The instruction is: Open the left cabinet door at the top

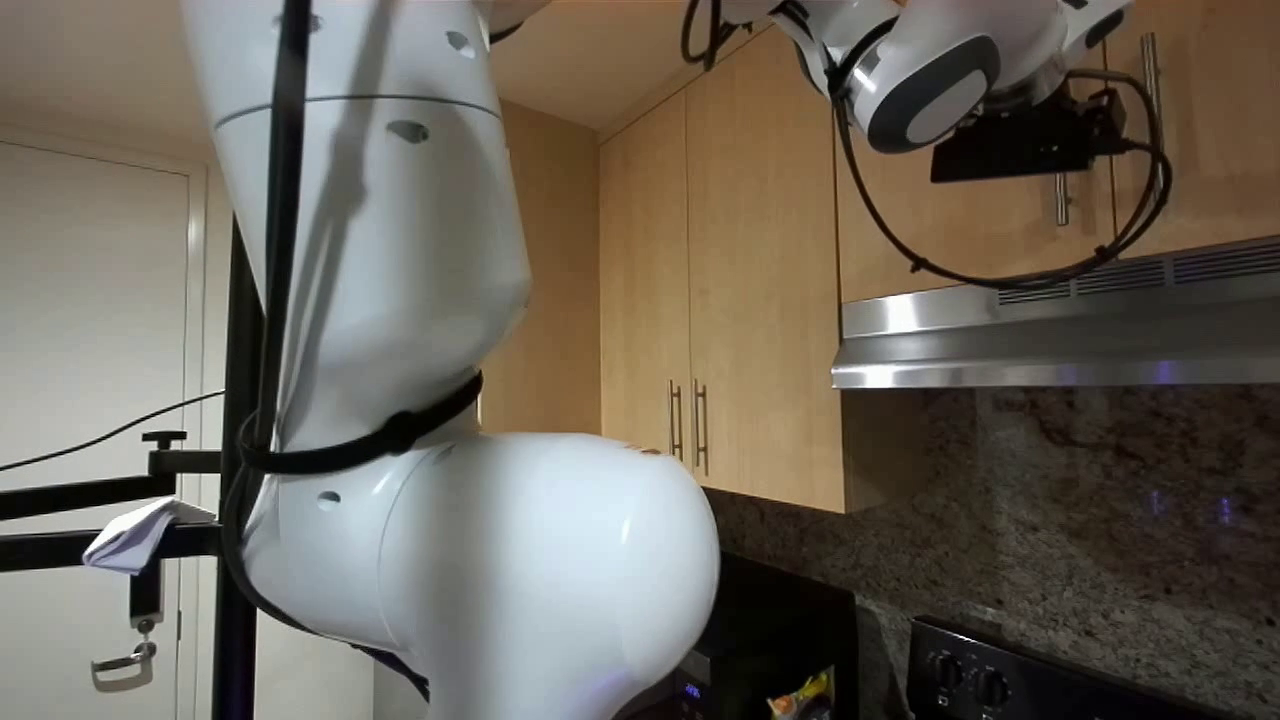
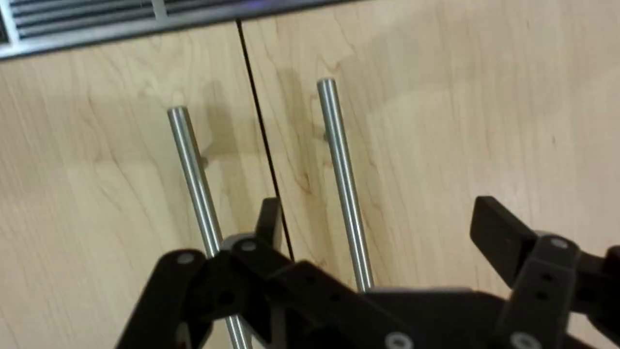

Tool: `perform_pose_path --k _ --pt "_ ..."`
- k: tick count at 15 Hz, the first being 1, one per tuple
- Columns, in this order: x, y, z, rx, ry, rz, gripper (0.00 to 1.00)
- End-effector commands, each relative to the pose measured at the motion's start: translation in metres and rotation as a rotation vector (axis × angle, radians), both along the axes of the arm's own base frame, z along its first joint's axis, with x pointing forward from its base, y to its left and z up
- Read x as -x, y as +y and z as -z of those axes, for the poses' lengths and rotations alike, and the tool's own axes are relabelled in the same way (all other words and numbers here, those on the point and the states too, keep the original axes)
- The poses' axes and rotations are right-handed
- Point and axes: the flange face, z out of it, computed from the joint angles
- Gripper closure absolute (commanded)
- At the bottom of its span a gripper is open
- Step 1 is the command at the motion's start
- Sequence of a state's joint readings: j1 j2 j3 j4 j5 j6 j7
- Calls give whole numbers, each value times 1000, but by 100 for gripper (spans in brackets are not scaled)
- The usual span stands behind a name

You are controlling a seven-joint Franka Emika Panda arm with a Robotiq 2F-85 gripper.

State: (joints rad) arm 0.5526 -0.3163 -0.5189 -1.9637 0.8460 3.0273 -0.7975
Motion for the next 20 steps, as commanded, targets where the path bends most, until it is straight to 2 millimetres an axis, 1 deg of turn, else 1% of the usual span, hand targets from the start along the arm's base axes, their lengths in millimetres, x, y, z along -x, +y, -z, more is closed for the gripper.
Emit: perform_pose_path --k 1,2,4,7,8,10,12,17,20 --pt "2 -5 -28 41 -144 -41 0" --pt "-4 -6 -26 50 -156 -66 0" --pt "-18 -8 -14 39 -149 -123 0" --pt "-40 -16 18 22 -101 -138 0" --pt "-44 -20 25 24 -104 -137 0" --pt "-53 -19 34 17 -112 -149 0" --pt "-61 -20 35 12 -131 -169 0" --pt "-74 -23 25 11 -180 -217 0" --pt "-77 -24 18 14 -202 -247 0"
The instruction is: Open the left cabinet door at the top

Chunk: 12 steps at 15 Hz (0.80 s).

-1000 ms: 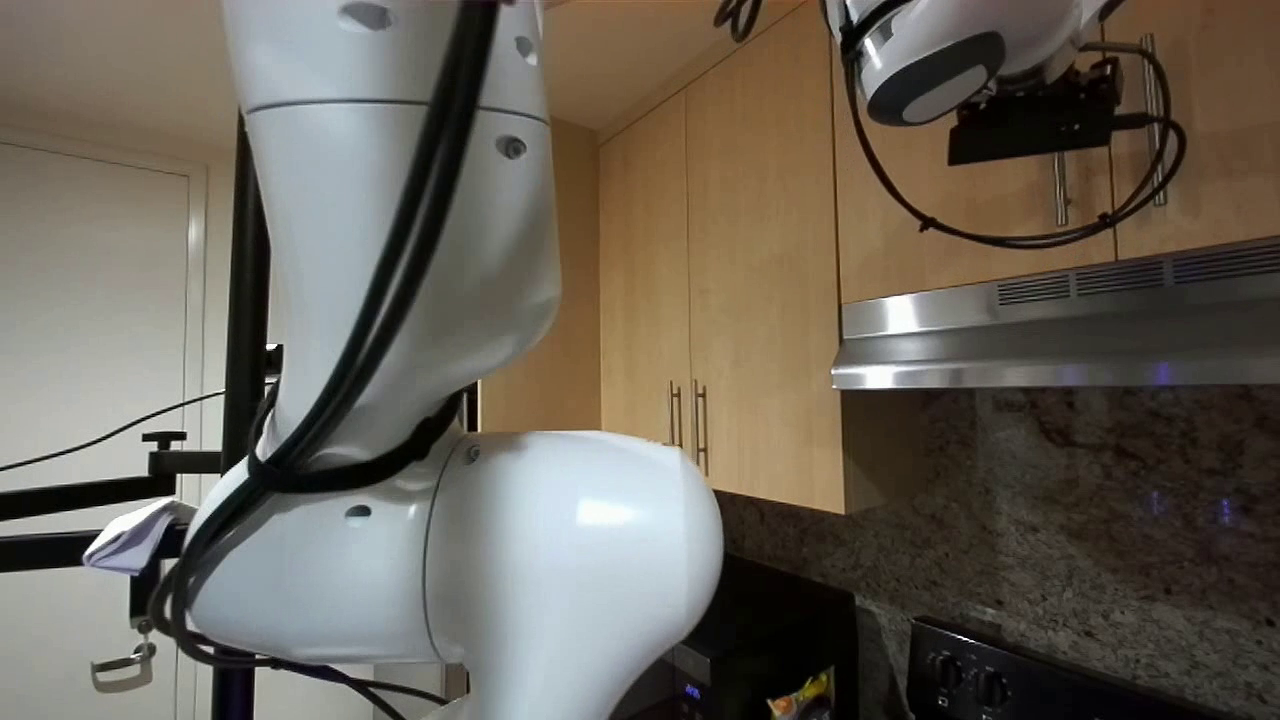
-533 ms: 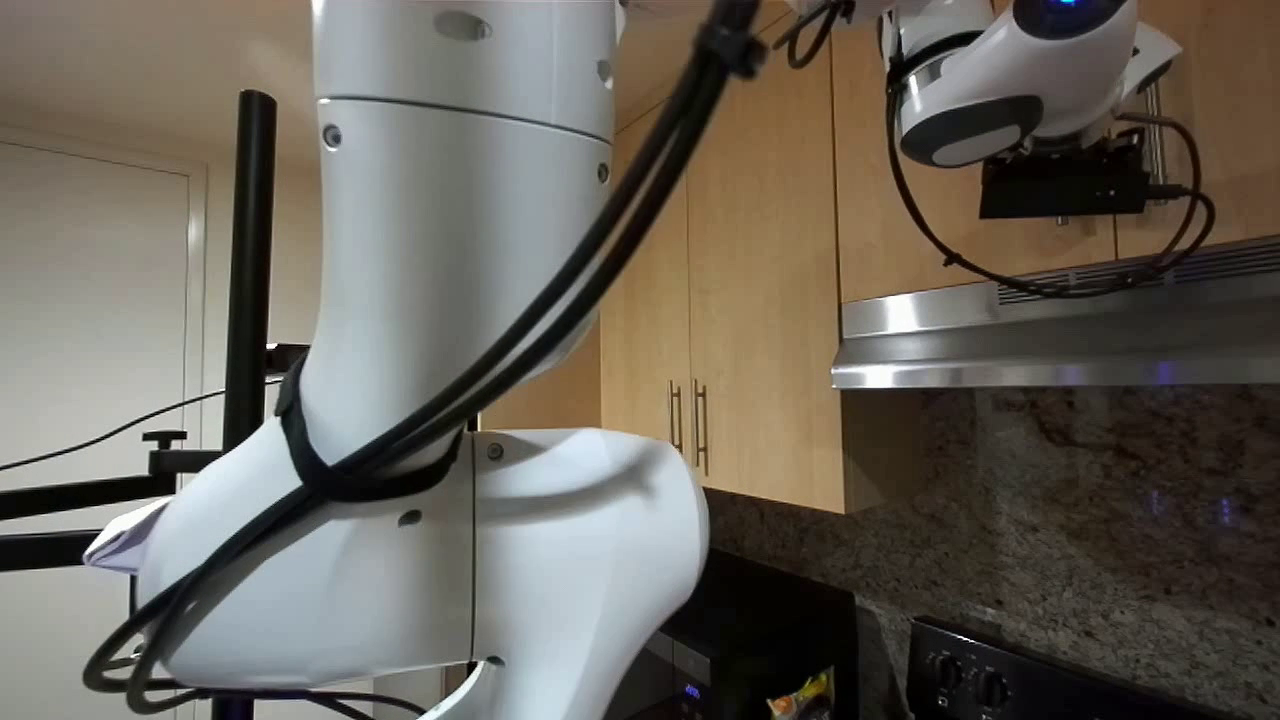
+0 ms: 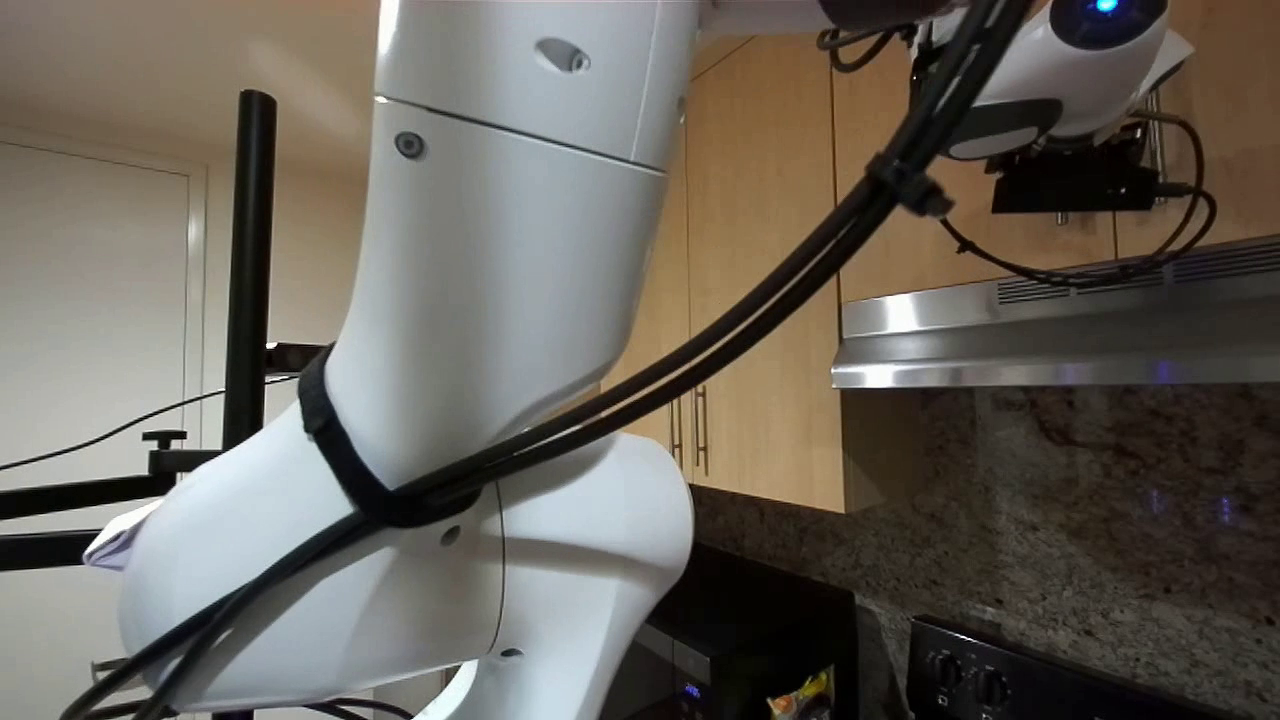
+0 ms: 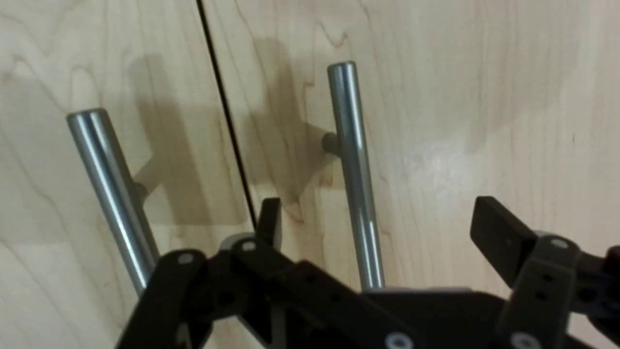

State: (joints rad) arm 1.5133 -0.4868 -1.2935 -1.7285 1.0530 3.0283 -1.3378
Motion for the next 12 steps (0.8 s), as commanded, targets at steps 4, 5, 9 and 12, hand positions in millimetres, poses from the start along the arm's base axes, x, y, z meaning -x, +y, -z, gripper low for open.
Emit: perform_pose_path --k 4,5,9,12 --pt "-6 11 -14 51 -56 -115 0" --pt "-8 14 -14 55 -51 -133 0" --pt "-16 21 -10 106 -35 -181 0" --pt "-24 21 -3 114 -8 -212 0"
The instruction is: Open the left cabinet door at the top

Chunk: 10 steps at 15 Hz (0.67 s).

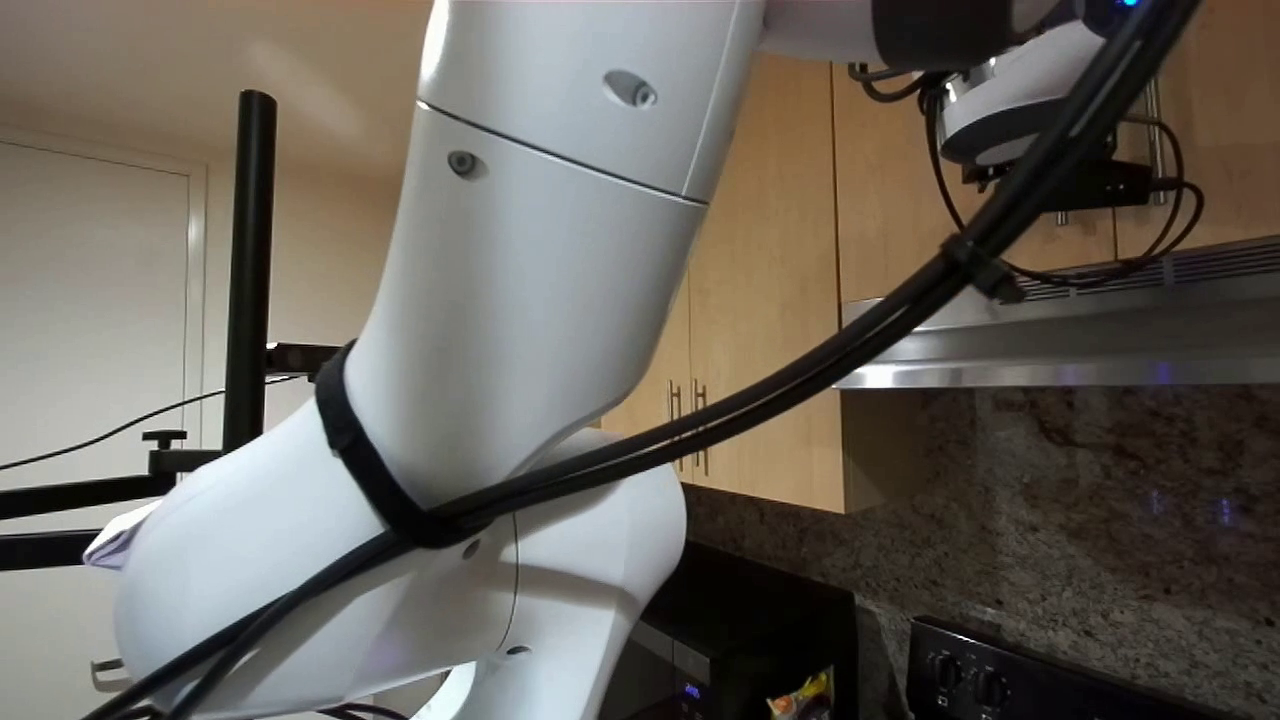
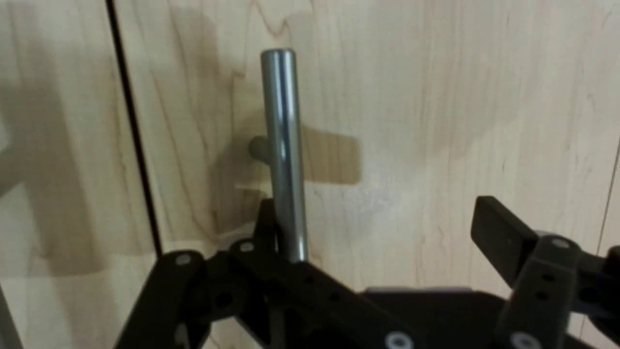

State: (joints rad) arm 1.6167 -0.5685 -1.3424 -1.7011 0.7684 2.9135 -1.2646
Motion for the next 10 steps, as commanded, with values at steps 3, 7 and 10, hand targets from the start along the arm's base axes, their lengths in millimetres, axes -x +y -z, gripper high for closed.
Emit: perform_pose_path --k 3,7,10 --pt "-3 6 -1 -5 29 -93 0" --pt "15 7 -13 2 10 -161 0" --pt "25 11 -10 5 10 -212 0"
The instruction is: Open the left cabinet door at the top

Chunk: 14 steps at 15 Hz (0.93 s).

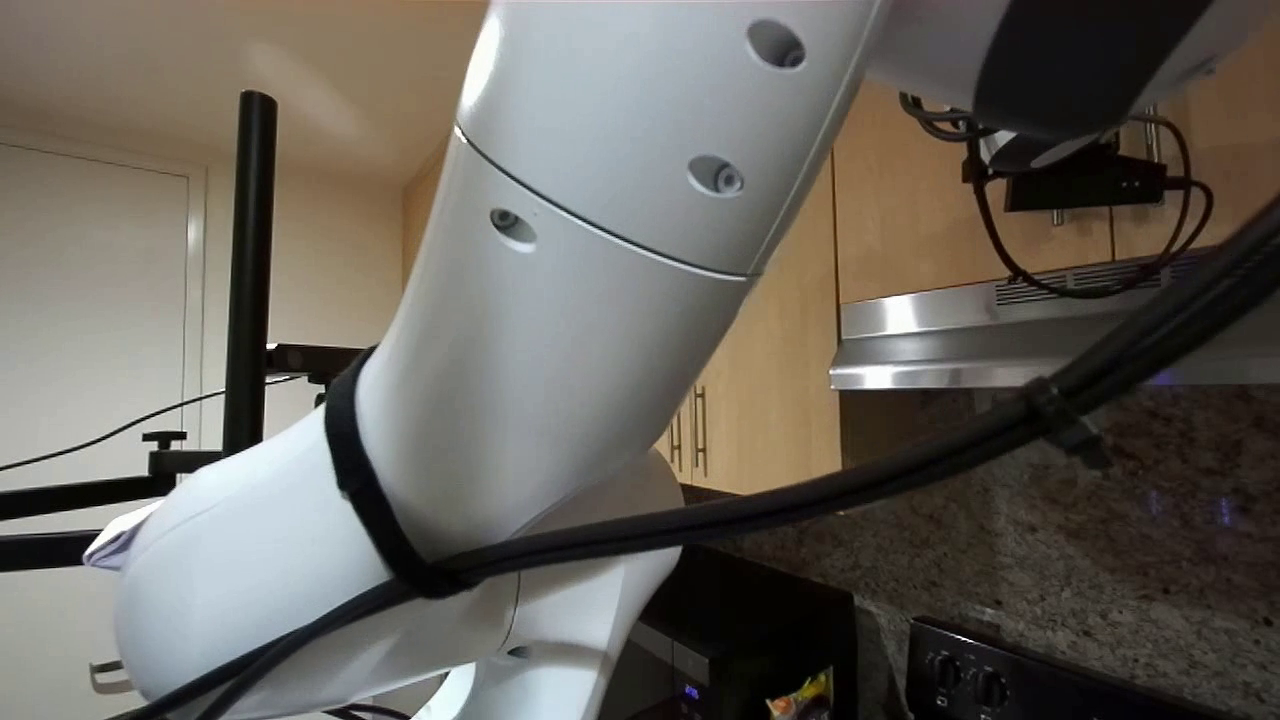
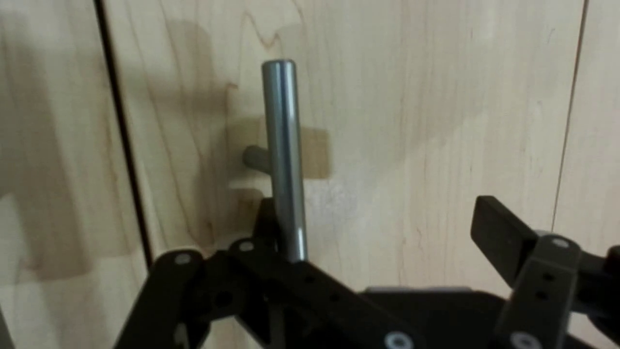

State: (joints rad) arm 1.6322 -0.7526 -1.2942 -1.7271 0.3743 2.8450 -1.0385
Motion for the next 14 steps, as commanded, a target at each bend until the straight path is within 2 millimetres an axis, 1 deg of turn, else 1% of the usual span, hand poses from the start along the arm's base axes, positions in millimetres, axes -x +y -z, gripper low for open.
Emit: perform_pose_path --k 1,5,8,14 --pt "24 23 -8 -10 -2 -120 0" --pt "33 29 -3 -5 0 -161 0" --pt "39 28 -4 -2 -6 -164 0" --pt "60 32 -5 25 -14 -167 0"
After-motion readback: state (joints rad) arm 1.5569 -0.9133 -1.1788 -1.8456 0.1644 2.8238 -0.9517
